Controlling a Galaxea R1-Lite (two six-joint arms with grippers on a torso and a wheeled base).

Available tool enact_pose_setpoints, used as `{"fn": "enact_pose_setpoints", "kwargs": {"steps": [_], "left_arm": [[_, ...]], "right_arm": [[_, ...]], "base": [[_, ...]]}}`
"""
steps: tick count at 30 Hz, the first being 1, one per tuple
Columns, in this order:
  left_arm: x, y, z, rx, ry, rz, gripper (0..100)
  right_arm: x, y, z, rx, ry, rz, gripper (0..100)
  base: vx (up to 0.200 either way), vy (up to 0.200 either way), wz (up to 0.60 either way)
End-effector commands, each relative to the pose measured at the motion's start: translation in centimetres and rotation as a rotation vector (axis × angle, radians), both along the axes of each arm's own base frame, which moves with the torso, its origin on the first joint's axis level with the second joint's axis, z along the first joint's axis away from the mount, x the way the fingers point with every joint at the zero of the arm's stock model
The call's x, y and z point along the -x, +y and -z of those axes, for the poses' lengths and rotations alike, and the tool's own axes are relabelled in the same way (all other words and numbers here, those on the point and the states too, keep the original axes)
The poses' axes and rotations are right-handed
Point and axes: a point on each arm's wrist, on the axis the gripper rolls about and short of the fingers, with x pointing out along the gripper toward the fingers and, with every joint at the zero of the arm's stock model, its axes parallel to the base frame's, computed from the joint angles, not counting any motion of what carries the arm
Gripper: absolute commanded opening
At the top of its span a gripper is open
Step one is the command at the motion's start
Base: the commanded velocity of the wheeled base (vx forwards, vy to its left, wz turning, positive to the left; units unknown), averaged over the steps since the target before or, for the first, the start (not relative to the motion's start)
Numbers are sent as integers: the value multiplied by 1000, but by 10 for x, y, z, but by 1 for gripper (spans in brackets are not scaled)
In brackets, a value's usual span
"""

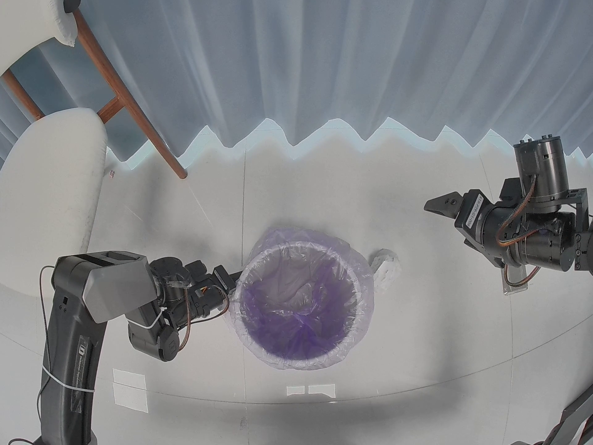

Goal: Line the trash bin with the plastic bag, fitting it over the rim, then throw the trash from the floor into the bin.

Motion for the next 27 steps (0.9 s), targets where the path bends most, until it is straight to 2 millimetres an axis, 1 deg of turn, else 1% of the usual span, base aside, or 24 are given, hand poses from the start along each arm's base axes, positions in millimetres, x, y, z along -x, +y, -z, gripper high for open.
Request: {"fn": "enact_pose_setpoints", "kwargs": {"steps": [1,3,5,6,7,8,11,12,14,17,21,22,23,25,26,27], "left_arm": [[2,7,-7,9,7,-32,0],[7,12,-33,16,-31,-70,0],[15,16,-54,20,-55,-103,0],[17,17,-59,21,-64,-109,0],[25,19,-77,22,-92,-137,0],[32,21,-88,24,-103,-164,0],[64,26,-119,29,-119,-278,0],[78,27,-132,40,-132,-310,0],[102,31,-151,50,-155,-344,0],[149,42,-183,76,-217,-351,0],[197,53,-215,123,-328,-347,0],[204,55,-219,130,-347,-346,0],[217,57,-225,142,-376,-339,0],[230,60,-231,156,-407,-338,0],[230,60,-231,156,-407,-338,0],[244,64,-233,164,-425,-342,0]], "right_arm": [[-1,-1,2,-3,8,9,100],[0,-2,3,-9,11,13,100],[0,-3,3,-14,14,23,100],[0,-4,4,-14,18,24,100],[0,-7,6,-10,25,35,100],[0,-9,9,1,33,41,100],[0,-18,17,12,49,70,100],[0,-22,19,10,47,86,100],[0,-27,22,1,40,106,100],[5,-36,28,3,34,128,100],[12,-43,36,13,47,145,100],[14,-44,37,15,51,147,100],[16,-46,40,17,56,148,100],[18,-47,43,19,63,149,100],[18,-47,43,19,63,149,100],[20,-48,48,23,73,151,100]], "base": [[0,0,0],[0,0,0],[0,0,0],[0,0,0],[0,0,0],[0,0,0],[0,0,0],[0,0,0],[0,0,0],[0,0,0],[0,0,0],[0,0,0],[0,0,0],[0,0,0],[0,0,0],[0,0,0]]}}
